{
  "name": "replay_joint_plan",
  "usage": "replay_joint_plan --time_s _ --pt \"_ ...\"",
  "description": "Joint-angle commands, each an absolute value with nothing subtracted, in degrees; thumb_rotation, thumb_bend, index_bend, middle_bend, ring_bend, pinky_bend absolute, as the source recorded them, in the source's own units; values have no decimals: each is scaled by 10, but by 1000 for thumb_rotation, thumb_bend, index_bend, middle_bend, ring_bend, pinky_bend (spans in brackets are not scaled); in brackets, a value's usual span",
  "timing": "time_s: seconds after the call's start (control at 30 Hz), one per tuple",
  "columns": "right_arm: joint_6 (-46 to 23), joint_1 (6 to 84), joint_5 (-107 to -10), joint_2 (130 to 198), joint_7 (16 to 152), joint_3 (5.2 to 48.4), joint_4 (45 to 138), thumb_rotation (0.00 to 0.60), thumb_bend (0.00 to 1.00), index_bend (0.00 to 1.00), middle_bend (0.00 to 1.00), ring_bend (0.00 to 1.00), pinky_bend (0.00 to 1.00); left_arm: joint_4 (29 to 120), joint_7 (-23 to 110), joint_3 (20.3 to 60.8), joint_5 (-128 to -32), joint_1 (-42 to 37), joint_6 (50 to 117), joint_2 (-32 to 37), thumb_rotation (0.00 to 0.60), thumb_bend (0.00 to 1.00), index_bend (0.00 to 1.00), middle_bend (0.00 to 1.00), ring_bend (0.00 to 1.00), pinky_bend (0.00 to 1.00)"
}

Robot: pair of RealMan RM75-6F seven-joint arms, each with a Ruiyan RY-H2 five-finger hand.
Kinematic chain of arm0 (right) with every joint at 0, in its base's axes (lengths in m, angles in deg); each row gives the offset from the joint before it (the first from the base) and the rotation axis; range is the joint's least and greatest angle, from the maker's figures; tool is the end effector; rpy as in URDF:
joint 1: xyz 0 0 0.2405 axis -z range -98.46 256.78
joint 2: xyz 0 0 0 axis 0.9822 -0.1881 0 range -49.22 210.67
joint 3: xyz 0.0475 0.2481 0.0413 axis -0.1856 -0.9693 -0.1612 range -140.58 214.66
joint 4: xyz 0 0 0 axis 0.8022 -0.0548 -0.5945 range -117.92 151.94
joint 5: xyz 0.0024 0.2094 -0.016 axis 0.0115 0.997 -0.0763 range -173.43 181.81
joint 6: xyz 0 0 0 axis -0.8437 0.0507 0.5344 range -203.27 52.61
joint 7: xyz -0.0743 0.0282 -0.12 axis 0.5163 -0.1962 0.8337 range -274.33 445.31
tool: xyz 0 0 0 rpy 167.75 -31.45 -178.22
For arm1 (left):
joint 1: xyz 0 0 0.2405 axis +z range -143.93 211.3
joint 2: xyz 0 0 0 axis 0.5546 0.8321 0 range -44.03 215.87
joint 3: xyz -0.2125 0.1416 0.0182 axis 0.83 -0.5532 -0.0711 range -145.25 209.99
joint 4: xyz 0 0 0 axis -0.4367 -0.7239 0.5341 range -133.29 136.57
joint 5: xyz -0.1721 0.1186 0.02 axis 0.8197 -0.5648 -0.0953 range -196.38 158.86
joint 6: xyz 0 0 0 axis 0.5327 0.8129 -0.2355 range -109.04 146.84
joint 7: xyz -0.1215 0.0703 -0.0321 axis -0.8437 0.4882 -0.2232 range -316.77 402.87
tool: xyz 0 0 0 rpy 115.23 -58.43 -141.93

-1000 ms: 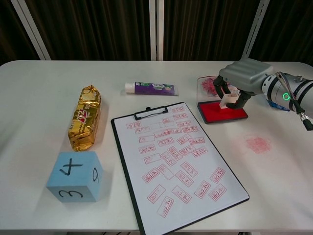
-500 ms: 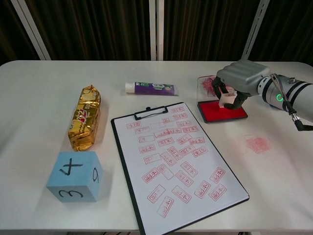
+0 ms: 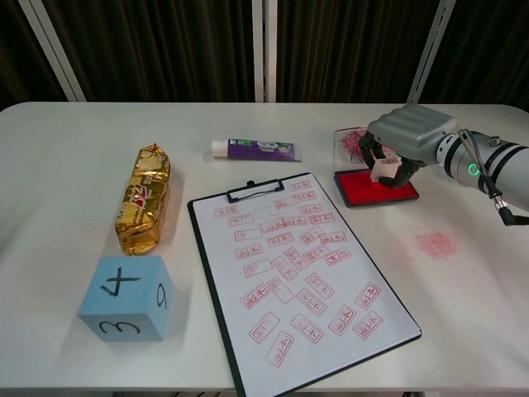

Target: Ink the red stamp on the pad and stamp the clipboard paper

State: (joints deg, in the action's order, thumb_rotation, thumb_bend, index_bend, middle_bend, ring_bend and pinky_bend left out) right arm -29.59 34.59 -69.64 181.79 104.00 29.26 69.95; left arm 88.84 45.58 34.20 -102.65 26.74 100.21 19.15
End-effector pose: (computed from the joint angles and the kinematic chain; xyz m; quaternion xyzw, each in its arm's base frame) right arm -0.2057 -0.3840 -0.0599 0.8080 -0.2636 0.2507 0.4635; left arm -0.3282 0.1899 0.1442 -0.6198 -0.3825 -0.3433 0.5931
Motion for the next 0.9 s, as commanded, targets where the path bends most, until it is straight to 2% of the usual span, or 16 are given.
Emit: replay_joint_plan --time_s 0.03,0.2,0.57,0.73,0.9 --pt "-290 347 -700 1815 1034 292 703 600 519 1000 921 939 967 889 456 342 -1026 268 1002 191 600 0 196 194 156 247" --pt "-261 353 -717 1789 1016 292 742 600 519 1000 921 939 967 887 454 342 -1026 267 1001 190 600 0 196 194 156 247" --pt "-173 379 -770 1687 1025 297 924 600 519 1000 923 939 967 888 453 340 -1030 268 1004 187 600 0 196 193 156 247" --pt "-165 378 -797 1676 1046 312 981 600 519 1000 923 939 966 892 456 340 -1033 268 1007 188 600 0 196 194 156 247" --pt "-195 365 -794 1697 1088 322 1000 600 519 1000 924 939 967 896 456 340 -1034 271 1012 188 600 0 196 194 156 247"
